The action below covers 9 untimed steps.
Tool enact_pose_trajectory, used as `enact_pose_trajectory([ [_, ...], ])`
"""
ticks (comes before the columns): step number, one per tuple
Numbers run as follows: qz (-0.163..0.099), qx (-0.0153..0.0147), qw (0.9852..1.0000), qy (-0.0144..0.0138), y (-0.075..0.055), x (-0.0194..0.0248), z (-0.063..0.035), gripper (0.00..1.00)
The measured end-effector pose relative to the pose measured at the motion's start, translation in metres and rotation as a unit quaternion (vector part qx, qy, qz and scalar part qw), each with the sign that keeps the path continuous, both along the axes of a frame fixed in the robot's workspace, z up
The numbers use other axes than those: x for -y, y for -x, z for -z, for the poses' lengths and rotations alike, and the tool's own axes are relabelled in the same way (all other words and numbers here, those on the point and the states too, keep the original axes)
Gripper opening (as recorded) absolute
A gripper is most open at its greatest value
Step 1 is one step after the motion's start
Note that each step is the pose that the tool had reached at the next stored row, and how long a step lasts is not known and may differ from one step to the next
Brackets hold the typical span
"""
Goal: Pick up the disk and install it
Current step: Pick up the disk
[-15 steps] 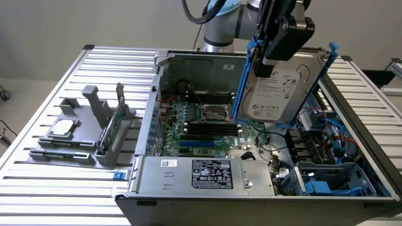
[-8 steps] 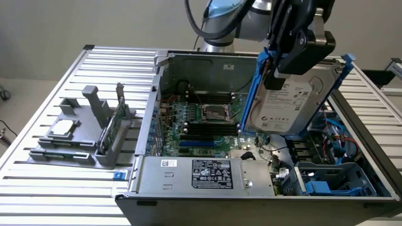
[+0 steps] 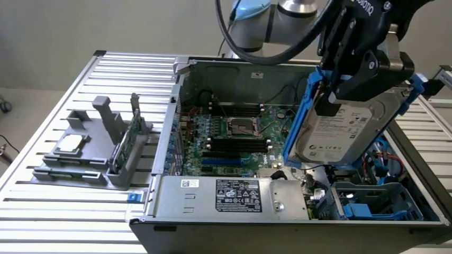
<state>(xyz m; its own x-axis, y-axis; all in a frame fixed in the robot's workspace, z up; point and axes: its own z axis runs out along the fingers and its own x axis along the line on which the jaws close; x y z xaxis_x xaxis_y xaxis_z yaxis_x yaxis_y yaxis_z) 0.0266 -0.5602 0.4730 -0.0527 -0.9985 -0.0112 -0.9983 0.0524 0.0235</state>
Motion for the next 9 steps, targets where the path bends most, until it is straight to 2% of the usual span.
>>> enact_pose_trajectory([
  [4,0.000,0.0004,1.0000,0.0000,-0.010,0.0105,0.0003,0.33],
  [9,0.000,0.0007,1.0000,-0.0001,-0.024,0.0196,0.0009,0.33],
])
